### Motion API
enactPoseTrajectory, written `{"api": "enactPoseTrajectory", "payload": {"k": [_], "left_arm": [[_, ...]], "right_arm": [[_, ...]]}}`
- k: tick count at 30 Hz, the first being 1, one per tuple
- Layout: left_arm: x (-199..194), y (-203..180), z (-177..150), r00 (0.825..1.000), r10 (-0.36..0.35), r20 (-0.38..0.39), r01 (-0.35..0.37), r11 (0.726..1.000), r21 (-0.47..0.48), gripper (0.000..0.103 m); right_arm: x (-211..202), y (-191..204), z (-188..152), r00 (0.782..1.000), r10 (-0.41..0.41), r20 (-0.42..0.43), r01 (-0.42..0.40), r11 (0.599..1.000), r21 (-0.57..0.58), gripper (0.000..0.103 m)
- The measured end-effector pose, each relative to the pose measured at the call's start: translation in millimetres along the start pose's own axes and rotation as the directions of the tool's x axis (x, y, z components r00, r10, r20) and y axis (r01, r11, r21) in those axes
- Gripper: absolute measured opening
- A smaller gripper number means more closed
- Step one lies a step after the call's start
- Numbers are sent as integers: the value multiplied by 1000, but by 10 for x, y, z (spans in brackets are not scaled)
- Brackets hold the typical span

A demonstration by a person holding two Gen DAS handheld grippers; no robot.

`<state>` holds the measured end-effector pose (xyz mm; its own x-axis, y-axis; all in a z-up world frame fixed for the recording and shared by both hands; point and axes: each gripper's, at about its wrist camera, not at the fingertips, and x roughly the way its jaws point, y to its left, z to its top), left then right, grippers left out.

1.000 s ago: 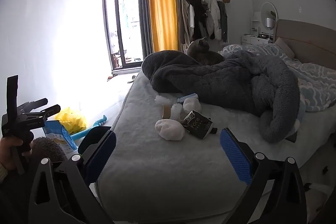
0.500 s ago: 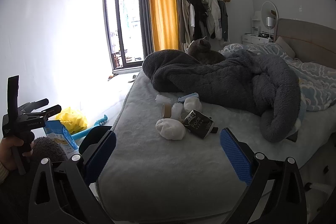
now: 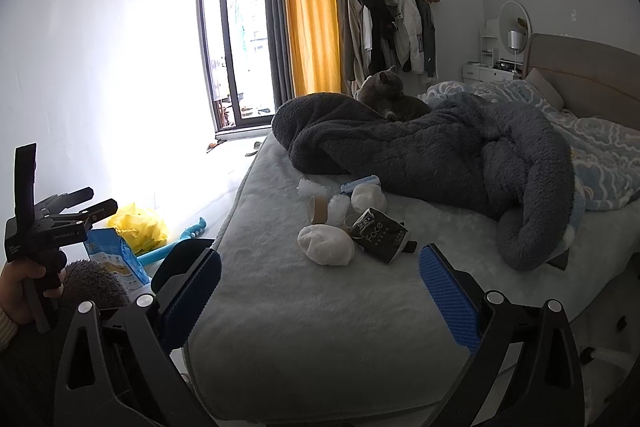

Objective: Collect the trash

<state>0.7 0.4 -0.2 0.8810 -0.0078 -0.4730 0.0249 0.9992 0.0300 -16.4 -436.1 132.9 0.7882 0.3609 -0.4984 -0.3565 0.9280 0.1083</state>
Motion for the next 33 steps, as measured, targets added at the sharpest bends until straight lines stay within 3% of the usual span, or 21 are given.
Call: {"api": "enactPoseTrajectory", "payload": {"k": [33], "left_arm": [[-9,-19,-46,1000,-1,-5,1,1000,-9,100]], "right_arm": [[13,-19,-4,1000,2,-4,-2,1000,3,100]]}}
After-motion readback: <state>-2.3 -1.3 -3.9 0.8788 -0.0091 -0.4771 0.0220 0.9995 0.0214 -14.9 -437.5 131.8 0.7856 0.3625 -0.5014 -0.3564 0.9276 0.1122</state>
